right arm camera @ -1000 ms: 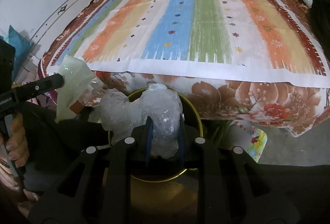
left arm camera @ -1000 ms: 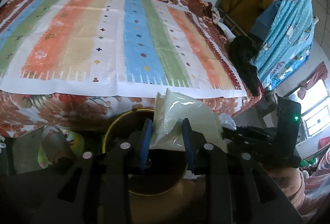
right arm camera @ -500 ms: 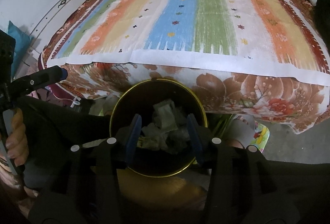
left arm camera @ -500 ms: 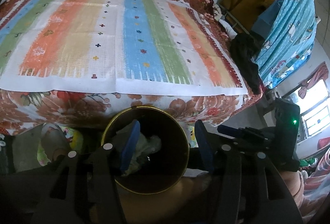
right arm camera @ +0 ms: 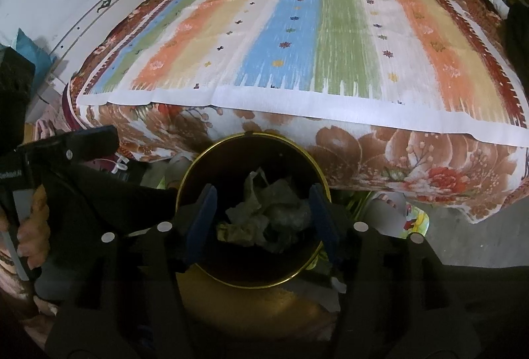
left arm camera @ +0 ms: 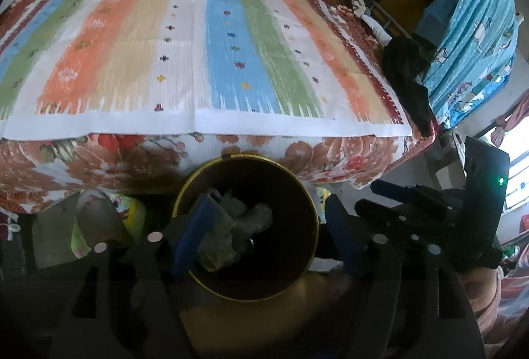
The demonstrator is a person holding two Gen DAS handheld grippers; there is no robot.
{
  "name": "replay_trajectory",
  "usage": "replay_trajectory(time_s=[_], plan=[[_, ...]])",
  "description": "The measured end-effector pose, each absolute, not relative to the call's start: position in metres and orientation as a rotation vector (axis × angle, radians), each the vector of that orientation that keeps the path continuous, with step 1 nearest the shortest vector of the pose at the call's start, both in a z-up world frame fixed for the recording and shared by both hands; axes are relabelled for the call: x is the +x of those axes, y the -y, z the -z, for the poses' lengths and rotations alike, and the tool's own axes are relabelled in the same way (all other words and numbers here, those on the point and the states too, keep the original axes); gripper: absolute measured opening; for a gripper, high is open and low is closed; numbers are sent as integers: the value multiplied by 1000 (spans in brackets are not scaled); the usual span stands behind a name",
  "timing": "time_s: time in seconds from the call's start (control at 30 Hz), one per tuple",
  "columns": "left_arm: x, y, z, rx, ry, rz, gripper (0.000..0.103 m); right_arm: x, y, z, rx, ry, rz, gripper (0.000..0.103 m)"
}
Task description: Collect trash
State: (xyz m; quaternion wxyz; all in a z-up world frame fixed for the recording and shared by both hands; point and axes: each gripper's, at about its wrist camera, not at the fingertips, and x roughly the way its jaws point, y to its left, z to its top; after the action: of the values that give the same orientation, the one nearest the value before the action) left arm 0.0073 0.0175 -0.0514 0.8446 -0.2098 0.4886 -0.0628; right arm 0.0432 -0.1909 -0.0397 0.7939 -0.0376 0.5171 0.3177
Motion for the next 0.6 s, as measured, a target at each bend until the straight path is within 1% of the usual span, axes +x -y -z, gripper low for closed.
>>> replay_trajectory(time_s=[0.13,0.23,0.43,0.5,0.53,0.57,0.6], plan=[[3,-14,57,-428,-1049,114,73,43,192,39,-76,-1109,-685,59],[0,-13,58,-427,-1047,102,75,43,192,38,-79,-1105,-686,63],[-5,-15,58,-425,-1040,91,80,40,193,37,-70,-1100,-689,67],[-6,-15,57,-423,-1043,92,82,39,195,36,-64,-1098,-688,73],[-8,-16,56,-416,-1042,94,85,38,197,36,-60,-1097,-690,79],[-9,-16,56,-413,-1042,95,88,37,197,36,-60,-1096,-695,82],[-10,-17,56,-411,-1042,96,89,36,198,35,-63,-1092,-697,83]])
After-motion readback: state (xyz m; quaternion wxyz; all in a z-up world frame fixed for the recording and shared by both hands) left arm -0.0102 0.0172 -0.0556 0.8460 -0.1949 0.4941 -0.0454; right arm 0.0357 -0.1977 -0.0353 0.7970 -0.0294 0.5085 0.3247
